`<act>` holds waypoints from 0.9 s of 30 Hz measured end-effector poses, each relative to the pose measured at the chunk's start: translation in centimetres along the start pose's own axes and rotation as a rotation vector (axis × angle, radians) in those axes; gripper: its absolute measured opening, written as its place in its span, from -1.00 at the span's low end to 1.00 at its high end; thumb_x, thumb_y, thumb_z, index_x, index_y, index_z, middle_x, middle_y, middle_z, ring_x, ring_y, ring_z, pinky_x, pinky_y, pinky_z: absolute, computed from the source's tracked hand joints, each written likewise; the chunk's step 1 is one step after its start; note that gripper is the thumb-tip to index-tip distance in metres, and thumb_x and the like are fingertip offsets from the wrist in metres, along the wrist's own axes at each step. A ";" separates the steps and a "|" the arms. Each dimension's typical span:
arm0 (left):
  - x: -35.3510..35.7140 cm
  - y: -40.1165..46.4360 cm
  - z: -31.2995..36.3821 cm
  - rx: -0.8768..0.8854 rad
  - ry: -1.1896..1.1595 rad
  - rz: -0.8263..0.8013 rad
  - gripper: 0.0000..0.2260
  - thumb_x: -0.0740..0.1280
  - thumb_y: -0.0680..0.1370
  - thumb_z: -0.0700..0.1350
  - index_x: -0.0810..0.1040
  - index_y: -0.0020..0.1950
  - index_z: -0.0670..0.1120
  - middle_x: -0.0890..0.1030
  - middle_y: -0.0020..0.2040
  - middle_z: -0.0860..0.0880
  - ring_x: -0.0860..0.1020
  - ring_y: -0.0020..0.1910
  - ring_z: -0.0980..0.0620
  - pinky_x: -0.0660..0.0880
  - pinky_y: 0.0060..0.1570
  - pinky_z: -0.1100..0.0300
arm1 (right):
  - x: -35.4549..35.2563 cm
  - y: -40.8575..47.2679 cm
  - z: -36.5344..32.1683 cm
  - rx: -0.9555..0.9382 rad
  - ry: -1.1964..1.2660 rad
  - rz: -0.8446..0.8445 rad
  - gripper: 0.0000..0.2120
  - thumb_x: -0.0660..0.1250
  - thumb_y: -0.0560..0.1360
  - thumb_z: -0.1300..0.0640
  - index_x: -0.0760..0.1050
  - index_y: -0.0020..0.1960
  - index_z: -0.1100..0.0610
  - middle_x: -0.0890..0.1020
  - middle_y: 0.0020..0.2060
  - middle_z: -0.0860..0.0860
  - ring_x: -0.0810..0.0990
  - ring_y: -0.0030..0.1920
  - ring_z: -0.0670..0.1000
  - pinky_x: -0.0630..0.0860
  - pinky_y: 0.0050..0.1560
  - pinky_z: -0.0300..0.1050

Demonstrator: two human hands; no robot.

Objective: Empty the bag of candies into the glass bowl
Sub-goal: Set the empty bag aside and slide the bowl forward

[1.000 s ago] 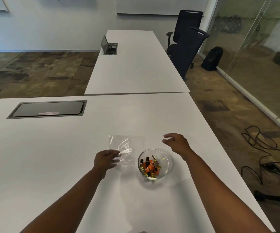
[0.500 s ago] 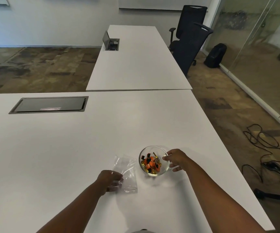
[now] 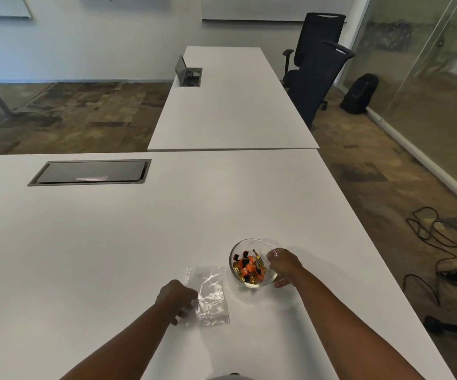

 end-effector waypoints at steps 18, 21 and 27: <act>-0.1 -1.7 7.2 0.387 -0.387 -0.006 -0.60 0.08 0.62 -0.03 0.24 0.45 -0.11 0.32 0.46 -0.17 0.29 0.42 -0.15 0.26 0.37 -0.02 | 0.3 -0.4 -1.9 -0.090 0.097 0.017 -0.71 0.15 0.54 0.27 0.48 0.23 0.15 0.57 0.20 0.22 0.58 -0.10 0.18 0.64 0.05 0.11; 1.7 -1.7 8.4 0.309 -0.622 -0.235 -0.53 0.02 0.62 0.07 0.18 0.49 -0.09 0.20 0.53 -0.12 0.13 0.51 -0.14 0.16 0.42 -0.10 | 0.2 -0.4 -3.6 -0.130 0.067 0.053 -0.70 0.14 0.58 0.19 0.47 0.27 0.13 0.60 0.17 0.19 0.59 -0.16 0.15 0.64 0.08 0.08; 2.6 -0.9 10.6 0.235 -0.895 -0.415 -0.48 0.01 0.59 0.14 0.26 0.44 -0.13 0.42 0.31 -0.22 0.45 0.20 -0.23 0.44 0.11 -0.12 | 0.3 0.3 -5.2 -0.151 0.172 0.092 -0.65 0.04 0.62 0.13 0.45 0.30 0.16 0.58 0.21 0.20 0.57 -0.03 0.14 0.59 0.11 0.03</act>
Point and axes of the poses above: each hand's wrist, its own y-axis towards the middle knuckle, its own x-axis out of the palm, z = x × y, the point moved 4 cm from there along y, towards the middle knuckle
